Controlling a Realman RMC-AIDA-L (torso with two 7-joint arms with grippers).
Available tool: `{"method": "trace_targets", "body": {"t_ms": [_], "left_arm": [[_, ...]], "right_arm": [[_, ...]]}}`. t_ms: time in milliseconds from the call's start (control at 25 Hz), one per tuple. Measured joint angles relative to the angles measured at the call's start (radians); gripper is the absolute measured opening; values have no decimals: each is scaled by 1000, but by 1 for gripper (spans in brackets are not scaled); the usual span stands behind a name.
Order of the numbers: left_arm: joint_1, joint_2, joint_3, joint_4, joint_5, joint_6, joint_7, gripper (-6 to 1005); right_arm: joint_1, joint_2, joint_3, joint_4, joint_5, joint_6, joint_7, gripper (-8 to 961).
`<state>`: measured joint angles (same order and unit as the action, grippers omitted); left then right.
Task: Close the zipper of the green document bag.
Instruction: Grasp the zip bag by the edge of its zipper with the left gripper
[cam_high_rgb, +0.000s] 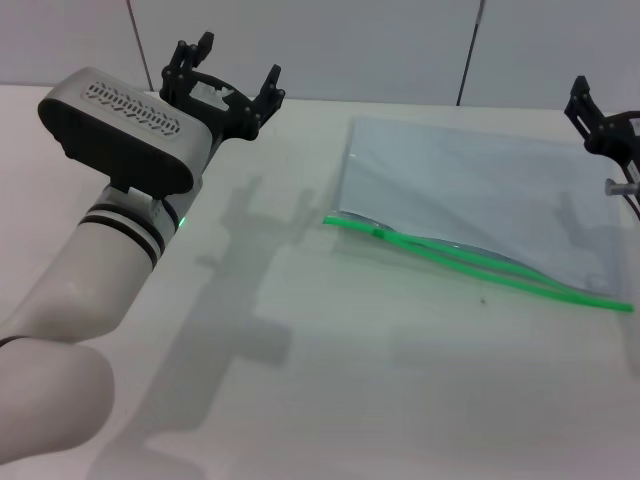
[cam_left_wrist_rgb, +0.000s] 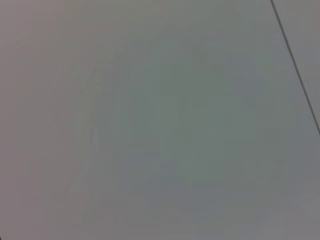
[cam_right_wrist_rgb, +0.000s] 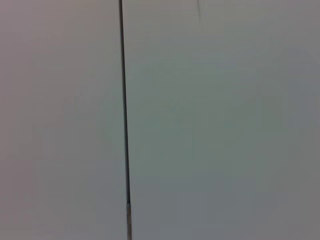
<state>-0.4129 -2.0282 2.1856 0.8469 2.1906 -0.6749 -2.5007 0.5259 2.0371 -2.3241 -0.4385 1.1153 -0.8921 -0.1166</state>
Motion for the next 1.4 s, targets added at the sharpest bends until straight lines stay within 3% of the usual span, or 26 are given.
{"method": "trace_targets", "body": {"t_ms": [520, 640, 800, 1080, 1280, 1400], "left_arm": [[4, -2, -14, 17, -38, 10, 0, 842], [3, 3, -22, 43, -67, 64, 3, 842], [10, 14, -86, 136, -76, 268, 13, 843], [22, 68, -173, 331, -72, 667, 149, 843], [20, 73, -244, 418, -29, 948, 326, 842], [16, 53, -294, 455, 72, 1084, 367, 842]], "right_arm": [[1, 0, 2, 2, 2, 1, 0, 878], [1, 0, 2, 2, 1, 1, 0, 878], [-1, 0, 2, 2, 1, 1, 0, 877], [-1, 0, 2, 3, 1, 1, 0, 876], [0, 0, 2, 3, 1, 1, 0, 875], [1, 0, 2, 5, 1, 2, 0, 875]]}}
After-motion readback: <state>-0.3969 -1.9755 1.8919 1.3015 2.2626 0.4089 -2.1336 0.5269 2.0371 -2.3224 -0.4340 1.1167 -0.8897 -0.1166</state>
